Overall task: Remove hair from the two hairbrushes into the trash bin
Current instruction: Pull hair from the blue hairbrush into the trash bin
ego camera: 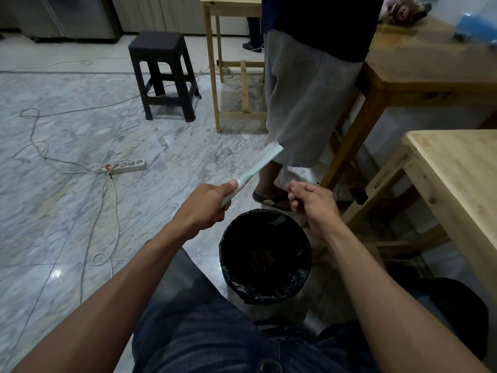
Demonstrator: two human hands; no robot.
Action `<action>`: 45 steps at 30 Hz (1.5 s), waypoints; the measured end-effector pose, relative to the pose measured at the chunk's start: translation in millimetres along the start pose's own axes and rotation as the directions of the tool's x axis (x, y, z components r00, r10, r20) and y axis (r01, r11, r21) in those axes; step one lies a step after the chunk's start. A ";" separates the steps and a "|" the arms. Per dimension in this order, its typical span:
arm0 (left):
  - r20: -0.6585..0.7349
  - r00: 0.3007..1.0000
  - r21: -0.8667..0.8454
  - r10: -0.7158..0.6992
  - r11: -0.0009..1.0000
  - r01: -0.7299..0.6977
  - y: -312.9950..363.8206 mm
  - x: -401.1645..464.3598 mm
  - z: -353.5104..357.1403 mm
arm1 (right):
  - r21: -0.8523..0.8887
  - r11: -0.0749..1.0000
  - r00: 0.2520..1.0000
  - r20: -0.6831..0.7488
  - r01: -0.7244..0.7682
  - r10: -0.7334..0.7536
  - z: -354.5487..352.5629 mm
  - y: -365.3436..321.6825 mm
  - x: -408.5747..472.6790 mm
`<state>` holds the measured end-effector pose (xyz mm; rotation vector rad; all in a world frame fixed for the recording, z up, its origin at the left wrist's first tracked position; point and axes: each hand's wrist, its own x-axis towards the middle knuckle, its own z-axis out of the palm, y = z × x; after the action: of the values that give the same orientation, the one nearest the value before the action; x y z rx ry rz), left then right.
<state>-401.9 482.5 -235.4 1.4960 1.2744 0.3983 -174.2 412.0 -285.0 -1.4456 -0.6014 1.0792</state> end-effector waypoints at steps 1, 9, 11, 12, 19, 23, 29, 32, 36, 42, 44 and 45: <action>0.007 1.000 -0.015 -0.012 1.000 0.012 0.3 -0.5 -0.9 | -0.112 0.993 0.999 -0.026 -0.032 0.029 -2.9 1.3 -1.0; 0.068 0.998 -0.023 0.000 1.000 0.002 6.2 -2.6 3.3 | -0.810 0.565 0.954 0.021 -0.158 0.298 -3.9 8.2 -9.1; 0.054 0.997 0.018 0.047 0.999 -0.048 8.6 -4.1 2.8 | -0.868 0.475 0.940 0.032 -0.143 0.341 -2.5 1.4 -5.1; 0.044 0.996 0.054 0.077 0.995 -0.079 9.3 -4.9 2.0 | -0.883 0.446 0.935 0.024 -0.146 0.354 -1.3 -1.2 -2.6; -0.053 0.968 0.285 0.244 0.933 -0.219 2.4 -6.7 6.5 | -0.806 0.588 0.996 -0.012 -0.065 0.094 -8.1 0.8 8.5; -0.080 0.969 0.279 0.235 0.938 -0.205 -4.5 -3.2 11.3 | -0.777 0.627 0.992 0.033 -0.051 0.121 -3.6 -3.7 3.0; 0.027 0.983 0.096 0.182 0.978 -0.183 -0.7 -7.7 15.2 | -0.174 0.984 0.976 0.208 -0.035 0.071 11.6 -15.4 -7.8; 0.171 0.978 -0.095 0.117 0.990 -0.102 2.2 -10.0 16.0 | 0.213 0.964 0.928 0.366 -0.159 0.072 14.0 -20.2 -10.0; 0.284 0.958 -0.162 0.039 0.987 0.008 4.4 -9.0 11.7 | 0.136 0.981 0.919 0.386 -0.139 0.077 19.0 -23.0 -6.8; 0.200 0.977 0.013 0.069 0.997 -0.073 -2.1 -11.0 10.0 | 0.044 0.992 0.955 0.278 -0.117 0.101 21.3 -23.9 -1.7; 0.076 0.985 0.189 0.156 0.968 -0.168 -8.0 -8.5 13.5 | 0.041 0.990 0.959 0.256 -0.136 0.121 18.8 -22.4 -2.7; 0.017 0.977 0.279 0.212 0.938 -0.208 -11.4 -6.8 15.4 | 0.030 0.989 0.961 0.243 -0.144 0.133 18.2 -22.2 -4.5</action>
<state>-397.9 467.3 -248.4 1.8822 1.2215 0.3786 -187.2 421.1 -260.6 -1.3412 -0.6477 1.3843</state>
